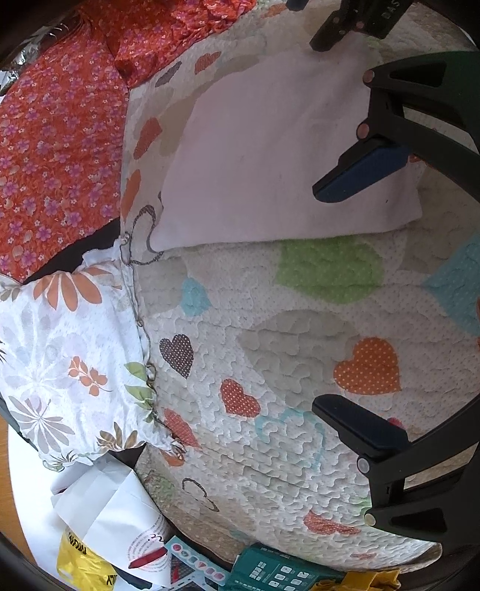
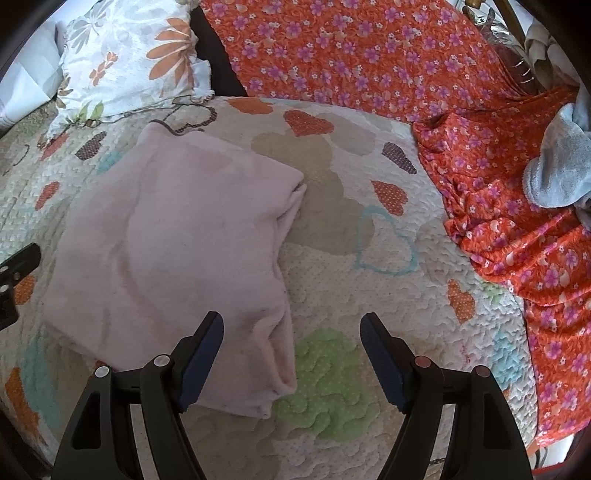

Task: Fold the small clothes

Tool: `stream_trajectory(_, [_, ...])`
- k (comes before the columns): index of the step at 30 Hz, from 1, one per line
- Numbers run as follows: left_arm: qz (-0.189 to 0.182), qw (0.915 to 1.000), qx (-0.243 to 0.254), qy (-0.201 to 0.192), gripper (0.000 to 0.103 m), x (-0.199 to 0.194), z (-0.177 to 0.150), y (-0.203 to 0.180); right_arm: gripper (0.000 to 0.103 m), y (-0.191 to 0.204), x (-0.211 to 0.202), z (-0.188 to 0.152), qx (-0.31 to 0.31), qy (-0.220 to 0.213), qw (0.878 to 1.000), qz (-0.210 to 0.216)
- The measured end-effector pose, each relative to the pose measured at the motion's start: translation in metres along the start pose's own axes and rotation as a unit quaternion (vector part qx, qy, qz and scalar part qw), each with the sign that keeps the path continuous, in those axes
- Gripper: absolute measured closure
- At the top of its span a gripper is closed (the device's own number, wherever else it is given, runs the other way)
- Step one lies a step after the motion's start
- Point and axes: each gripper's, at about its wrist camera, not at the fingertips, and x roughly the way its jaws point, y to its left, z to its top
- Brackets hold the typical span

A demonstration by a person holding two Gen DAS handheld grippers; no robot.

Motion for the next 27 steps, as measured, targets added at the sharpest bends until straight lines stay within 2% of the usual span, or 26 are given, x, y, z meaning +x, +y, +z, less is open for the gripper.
stream_trajectory(19, [-0.049, 0.9986, -0.012, 0.014, 0.0, 0.0046, -0.0027, -0.005, 0.021, -0.0023, -0.0009, 0.0004, 0.007, 0.0, 1.0, 0.012])
stream_trajectory(27, [-0.049, 0.9986, -0.012, 0.014, 0.0, 0.0039, -0.0027, -0.0057, 0.021, -0.0024, 0.0021, 0.0, 0.007, 0.005, 1.0, 0.013])
